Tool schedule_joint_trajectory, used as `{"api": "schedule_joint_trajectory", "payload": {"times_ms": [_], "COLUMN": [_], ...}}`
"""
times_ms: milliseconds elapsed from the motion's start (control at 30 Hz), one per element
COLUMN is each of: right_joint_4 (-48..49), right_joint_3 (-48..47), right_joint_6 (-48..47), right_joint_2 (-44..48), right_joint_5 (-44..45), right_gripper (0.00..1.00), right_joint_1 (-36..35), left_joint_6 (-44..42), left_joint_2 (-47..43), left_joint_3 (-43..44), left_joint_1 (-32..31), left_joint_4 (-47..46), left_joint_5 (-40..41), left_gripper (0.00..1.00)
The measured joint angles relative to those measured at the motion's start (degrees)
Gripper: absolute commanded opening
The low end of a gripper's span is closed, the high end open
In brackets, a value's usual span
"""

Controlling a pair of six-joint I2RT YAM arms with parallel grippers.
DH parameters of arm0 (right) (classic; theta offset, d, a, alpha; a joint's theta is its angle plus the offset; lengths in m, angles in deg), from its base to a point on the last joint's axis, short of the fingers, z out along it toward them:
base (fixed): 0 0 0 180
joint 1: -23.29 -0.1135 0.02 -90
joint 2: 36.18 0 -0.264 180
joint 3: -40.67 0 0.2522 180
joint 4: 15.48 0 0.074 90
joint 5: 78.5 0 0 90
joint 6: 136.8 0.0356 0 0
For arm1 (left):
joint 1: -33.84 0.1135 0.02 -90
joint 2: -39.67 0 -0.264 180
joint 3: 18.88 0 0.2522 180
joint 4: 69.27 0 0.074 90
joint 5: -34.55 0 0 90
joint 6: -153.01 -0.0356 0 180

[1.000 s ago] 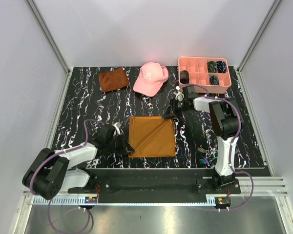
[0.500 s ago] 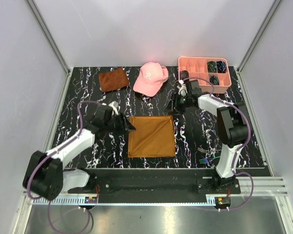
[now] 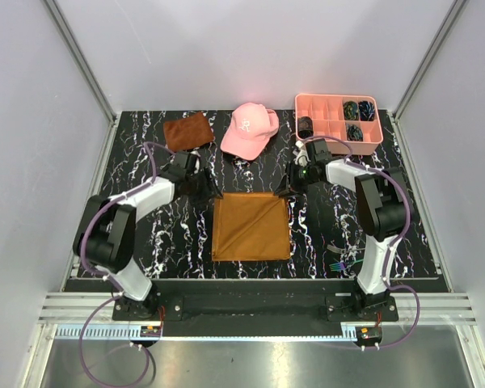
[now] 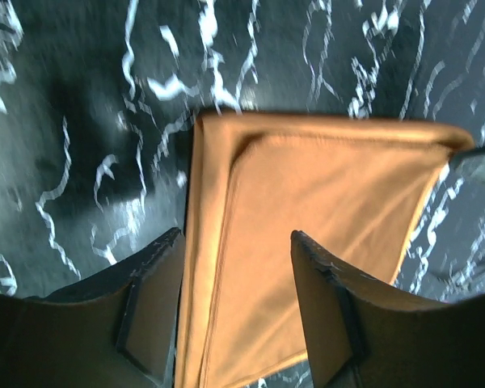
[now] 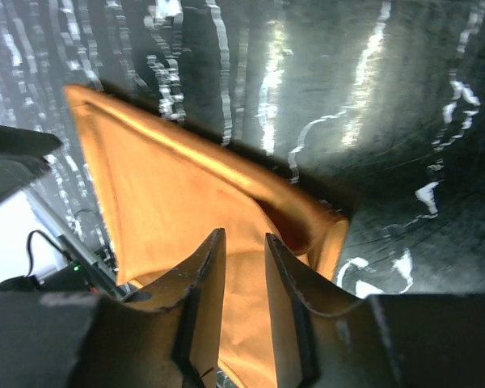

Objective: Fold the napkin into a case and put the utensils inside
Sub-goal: Smooth out the upper triangle-folded napkin at the center of the board.

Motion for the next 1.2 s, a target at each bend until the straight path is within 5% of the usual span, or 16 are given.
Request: {"api": "schedule_joint_trajectory", "payload": {"times_ms": [433, 800, 1200], "right_joint_4": [0.0, -2.5, -7.4], "right_joint_3": [-2.0, -2.8, -5.4], "right_joint_6": [-0.3, -0.3, -0.5], "right_joint_2": [-4.3, -2.3, 8.7], "right_joint_5": [1.1, 2.4, 7.8], "right_gripper": [0.30, 0.33, 0.38], "right_joint_1": [0.0, -0.3, -8.9], "left_joint_6": [-1.3, -2.4, -2.1], "left_joint_2": [11.0, 12.6, 13.0], "left_joint_3": [8.2, 9.7, 10.4], "left_joint_1": [0.2, 0.2, -1.1], "left_joint_4": [0.9, 2.8, 2.1], "left_joint_5": [1.5, 4.4, 5.6], "left_gripper": [0.56, 0.41, 0.54]}}
